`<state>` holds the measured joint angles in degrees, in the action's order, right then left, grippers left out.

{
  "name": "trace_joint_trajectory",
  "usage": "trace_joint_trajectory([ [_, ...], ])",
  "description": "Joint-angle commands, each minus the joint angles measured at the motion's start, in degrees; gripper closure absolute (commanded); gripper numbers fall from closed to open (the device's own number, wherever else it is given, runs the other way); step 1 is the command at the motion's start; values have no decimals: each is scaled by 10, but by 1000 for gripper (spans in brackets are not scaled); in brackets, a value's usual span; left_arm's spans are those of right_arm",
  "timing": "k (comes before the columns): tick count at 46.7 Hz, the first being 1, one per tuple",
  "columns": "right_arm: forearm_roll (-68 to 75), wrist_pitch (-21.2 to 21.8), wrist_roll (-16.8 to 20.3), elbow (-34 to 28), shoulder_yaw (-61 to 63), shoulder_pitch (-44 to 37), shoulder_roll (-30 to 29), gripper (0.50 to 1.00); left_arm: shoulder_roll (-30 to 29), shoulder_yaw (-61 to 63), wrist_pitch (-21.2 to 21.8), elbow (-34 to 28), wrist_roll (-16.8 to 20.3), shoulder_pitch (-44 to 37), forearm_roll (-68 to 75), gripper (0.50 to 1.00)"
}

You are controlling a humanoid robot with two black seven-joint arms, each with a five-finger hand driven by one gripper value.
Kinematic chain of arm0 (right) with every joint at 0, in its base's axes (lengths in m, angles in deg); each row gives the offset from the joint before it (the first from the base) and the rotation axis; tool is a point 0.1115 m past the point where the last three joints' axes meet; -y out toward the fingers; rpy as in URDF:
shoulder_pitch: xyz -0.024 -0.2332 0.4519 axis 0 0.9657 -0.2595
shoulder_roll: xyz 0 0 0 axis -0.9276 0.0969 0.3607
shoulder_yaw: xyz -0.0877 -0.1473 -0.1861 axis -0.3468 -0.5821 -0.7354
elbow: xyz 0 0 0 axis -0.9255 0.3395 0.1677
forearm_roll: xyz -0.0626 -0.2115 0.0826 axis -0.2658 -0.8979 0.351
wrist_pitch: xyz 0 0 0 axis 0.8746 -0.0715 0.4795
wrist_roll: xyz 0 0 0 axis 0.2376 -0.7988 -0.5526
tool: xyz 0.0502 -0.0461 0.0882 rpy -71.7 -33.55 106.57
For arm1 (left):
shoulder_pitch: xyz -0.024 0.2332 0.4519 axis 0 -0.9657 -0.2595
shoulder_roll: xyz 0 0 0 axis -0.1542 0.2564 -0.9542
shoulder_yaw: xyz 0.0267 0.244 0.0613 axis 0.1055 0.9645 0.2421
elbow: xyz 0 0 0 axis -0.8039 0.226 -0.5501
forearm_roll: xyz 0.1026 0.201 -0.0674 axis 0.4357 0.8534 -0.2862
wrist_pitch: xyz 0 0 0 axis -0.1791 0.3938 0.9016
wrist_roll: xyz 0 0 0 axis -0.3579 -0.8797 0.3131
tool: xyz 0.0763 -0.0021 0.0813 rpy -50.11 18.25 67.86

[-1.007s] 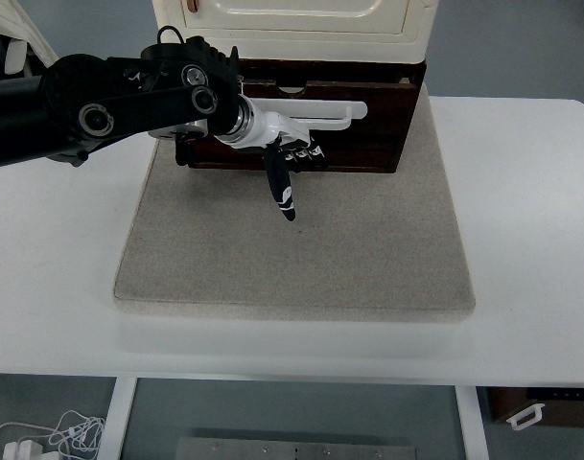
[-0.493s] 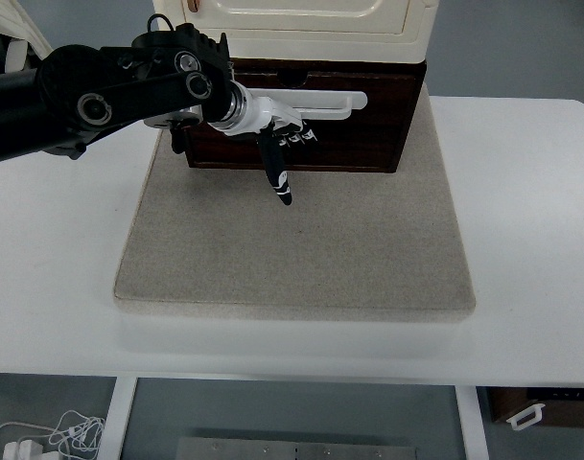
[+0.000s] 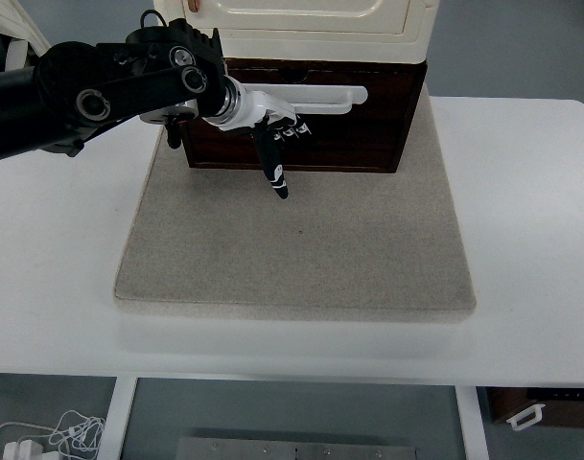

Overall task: Close drawer under combined cabinet
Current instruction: 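Push the drawer front with the left hand away from the robot, then lift the left hand off the closed drawer and withdraw it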

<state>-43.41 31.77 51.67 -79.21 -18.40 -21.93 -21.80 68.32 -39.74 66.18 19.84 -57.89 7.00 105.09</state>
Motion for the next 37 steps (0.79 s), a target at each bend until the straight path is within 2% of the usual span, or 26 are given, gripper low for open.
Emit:
trace_joint_trajectory([
  [1, 0, 0, 0, 0, -1, 0, 0, 548, 0, -5, -6, 14, 1, -1, 0, 500],
  [16, 0, 0, 0, 0, -1, 0, 0, 548, 0, -69, -74, 69, 10, -8, -8, 500],
  [25, 0, -1, 0, 0, -1, 0, 0, 548, 1, -196, -130, 86, 54, -53, -11, 500],
  [37, 0, 0, 0, 0, -1, 0, 0, 548, 11, -328, -150, 86, 104, -62, -14, 500],
])
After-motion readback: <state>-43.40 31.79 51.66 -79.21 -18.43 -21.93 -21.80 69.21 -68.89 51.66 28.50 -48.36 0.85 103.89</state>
